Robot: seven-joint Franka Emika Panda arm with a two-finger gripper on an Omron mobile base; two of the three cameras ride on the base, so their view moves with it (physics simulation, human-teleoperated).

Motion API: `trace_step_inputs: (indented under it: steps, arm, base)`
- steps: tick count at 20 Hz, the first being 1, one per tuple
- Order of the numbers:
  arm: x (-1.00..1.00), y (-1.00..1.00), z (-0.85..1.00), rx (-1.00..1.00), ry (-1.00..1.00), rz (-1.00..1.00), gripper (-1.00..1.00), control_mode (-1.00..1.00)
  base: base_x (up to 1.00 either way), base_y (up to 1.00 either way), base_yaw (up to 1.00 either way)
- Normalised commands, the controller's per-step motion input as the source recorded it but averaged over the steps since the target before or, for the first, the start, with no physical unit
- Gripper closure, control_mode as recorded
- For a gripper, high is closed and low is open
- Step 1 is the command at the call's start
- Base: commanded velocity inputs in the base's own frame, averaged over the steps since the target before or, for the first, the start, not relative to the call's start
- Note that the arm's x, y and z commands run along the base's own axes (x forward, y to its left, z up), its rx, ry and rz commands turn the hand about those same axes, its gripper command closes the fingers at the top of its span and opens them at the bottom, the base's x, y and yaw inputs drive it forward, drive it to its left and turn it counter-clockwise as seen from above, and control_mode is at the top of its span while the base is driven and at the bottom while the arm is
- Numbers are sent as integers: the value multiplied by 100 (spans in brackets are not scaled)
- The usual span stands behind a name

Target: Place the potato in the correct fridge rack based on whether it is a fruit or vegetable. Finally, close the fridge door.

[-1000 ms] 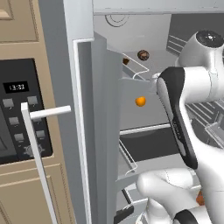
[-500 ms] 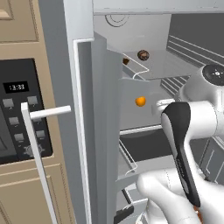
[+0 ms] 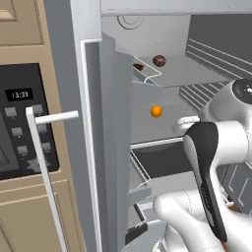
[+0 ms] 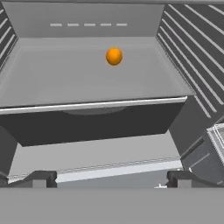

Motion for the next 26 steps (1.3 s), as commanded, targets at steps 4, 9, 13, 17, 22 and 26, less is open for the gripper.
trace_step_inputs:
  steps: [4, 9, 13, 17, 22, 26]
  arm:
    - [0, 0, 0, 0, 0, 0, -100, 100]
    - [0, 0, 0, 0, 0, 0, -100, 100]
    - [0, 0, 0, 0, 0, 0, -100, 100]
    - [0, 0, 0, 0, 0, 0, -100, 100]
    - [0, 0, 0, 0, 0, 0, -100, 100]
    - [0, 0, 0, 0, 0, 0, -100, 100]
  base:
    - [-49, 0, 0]
    - [-52, 0, 0]
    - [-48, 0, 0]
    - [-47, 0, 0]
    - [-45, 0, 0]
    - [-39, 0, 0]
